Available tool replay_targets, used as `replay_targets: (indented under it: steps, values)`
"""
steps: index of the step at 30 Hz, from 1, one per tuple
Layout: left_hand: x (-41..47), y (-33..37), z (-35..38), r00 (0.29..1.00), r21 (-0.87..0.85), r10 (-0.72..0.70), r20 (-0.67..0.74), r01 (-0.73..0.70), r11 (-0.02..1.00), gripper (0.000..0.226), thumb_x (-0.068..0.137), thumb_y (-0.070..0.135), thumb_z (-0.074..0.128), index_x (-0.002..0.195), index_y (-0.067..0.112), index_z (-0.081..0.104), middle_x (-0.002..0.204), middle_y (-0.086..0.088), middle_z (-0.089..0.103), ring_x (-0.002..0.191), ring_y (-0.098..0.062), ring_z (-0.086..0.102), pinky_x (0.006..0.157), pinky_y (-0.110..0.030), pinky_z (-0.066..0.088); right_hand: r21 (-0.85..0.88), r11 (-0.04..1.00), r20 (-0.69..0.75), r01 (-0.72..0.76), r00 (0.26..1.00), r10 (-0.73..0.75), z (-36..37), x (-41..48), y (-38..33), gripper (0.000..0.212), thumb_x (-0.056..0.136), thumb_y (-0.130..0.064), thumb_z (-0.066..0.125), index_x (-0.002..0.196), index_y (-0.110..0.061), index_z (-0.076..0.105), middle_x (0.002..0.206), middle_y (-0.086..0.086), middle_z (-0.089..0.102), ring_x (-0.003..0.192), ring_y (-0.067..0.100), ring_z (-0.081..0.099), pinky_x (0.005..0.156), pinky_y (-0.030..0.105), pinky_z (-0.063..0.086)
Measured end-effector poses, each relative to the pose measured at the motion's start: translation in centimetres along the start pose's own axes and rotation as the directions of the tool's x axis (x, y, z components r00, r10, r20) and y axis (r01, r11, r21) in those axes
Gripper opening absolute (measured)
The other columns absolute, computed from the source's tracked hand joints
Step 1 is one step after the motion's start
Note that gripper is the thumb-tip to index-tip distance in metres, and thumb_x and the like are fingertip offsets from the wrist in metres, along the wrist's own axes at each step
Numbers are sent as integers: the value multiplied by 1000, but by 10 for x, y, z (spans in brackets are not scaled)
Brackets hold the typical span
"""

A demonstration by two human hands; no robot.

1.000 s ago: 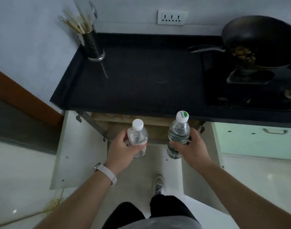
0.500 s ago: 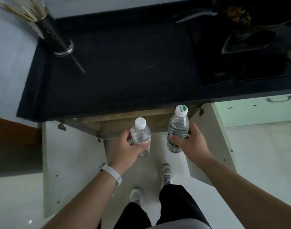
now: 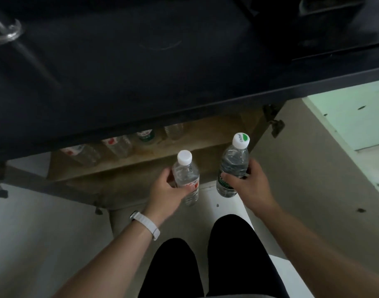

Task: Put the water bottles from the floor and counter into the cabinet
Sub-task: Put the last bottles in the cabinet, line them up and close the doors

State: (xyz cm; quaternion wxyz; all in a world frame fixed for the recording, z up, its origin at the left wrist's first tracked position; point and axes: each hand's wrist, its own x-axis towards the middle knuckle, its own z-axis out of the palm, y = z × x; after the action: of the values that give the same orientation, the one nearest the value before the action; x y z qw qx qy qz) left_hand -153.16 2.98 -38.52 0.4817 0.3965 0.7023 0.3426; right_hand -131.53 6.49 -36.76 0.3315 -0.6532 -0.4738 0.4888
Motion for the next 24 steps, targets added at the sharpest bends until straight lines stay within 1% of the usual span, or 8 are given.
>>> replay_targets:
  steps: [3,7,10,15,19,20,22,24]
  values:
    - [38,-21,11,999,-20,32,9,-32,999,65,69,28,93,126,31,61,118,17,69,110,-6,64,97,-38,54,18,997,-25,79,997,-78,12,29,22,54,76,-20,82,119,-31,51,101,-18,63,84,-14,60,68,13,44]
    - [79,-34,23,994,-69,112,-7,-112,991,65,69,23,92,126,32,63,118,16,70,110,-8,65,100,-43,53,40,982,-68,186,981,-183,23,65,41,55,76,-22,83,119,-31,51,104,-15,64,86,-10,63,67,11,49]
    - [100,-34,27,981,-95,190,26,-187,978,61,69,23,92,123,35,64,115,16,72,111,-10,67,102,-46,52,49,968,-95,244,966,-239,27,86,42,57,76,-25,83,123,-29,51,105,-15,64,86,-10,62,67,11,47]
    - [122,-11,37,951,-154,309,23,-302,941,58,74,14,87,123,32,62,117,12,72,109,-8,67,100,-40,52,71,944,-125,323,941,-313,23,106,35,54,78,-23,82,121,-31,49,105,-17,61,90,-6,59,71,13,45]
    - [135,15,44,916,-123,402,-22,-401,908,57,77,20,86,126,34,60,118,16,67,110,-5,63,81,-21,48,71,933,-168,353,926,-338,20,120,24,50,78,-25,82,117,-31,50,102,-18,61,88,-7,58,71,13,45]
    - [140,22,45,912,-117,408,-28,-409,905,58,76,22,86,125,36,59,118,18,66,111,-5,61,83,-22,47,85,933,-174,351,927,-333,19,124,20,50,78,-25,81,116,-31,50,101,-18,60,88,-5,57,73,16,45]
    - [150,33,49,909,-105,416,-32,-417,903,58,75,27,88,121,42,57,120,18,66,114,-7,61,96,-33,50,109,937,-186,332,933,-308,17,133,13,50,78,-25,81,116,-31,50,100,-18,59,88,-3,55,77,23,46]
    - [159,44,53,905,-90,425,-28,-426,900,55,74,30,88,116,46,56,122,17,66,115,-7,61,103,-41,49,122,938,-200,325,934,-297,16,144,6,52,78,-26,81,120,-29,51,105,-15,60,98,3,57,84,30,49]
